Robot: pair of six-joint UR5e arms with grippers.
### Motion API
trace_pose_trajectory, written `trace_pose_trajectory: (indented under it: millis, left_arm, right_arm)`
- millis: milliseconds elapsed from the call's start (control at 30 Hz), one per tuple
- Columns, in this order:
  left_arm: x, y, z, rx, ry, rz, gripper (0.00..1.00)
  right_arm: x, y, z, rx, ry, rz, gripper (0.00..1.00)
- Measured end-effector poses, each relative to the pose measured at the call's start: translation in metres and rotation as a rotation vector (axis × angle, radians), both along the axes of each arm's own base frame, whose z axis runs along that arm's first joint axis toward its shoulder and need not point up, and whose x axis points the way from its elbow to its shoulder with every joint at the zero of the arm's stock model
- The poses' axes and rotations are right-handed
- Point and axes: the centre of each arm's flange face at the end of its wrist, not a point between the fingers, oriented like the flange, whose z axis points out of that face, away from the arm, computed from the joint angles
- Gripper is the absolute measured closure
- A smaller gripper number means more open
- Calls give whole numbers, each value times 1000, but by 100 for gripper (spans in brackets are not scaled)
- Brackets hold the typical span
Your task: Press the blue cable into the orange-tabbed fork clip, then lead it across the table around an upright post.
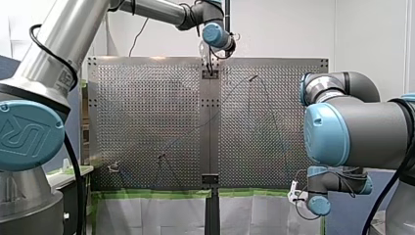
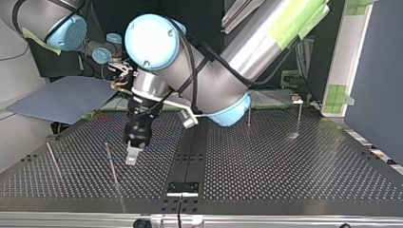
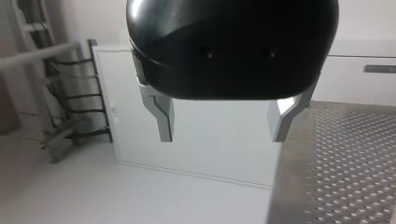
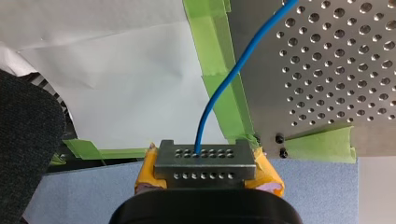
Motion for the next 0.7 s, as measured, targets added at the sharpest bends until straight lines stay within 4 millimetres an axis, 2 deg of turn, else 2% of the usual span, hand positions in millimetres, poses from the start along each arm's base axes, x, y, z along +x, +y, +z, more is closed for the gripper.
trace_pose_trajectory:
  millis: [700]
  left_arm:
    - [-58,47,47,-196,-128,8,2]
  right_arm:
    - [1,-4,2,-9,1,2,100]
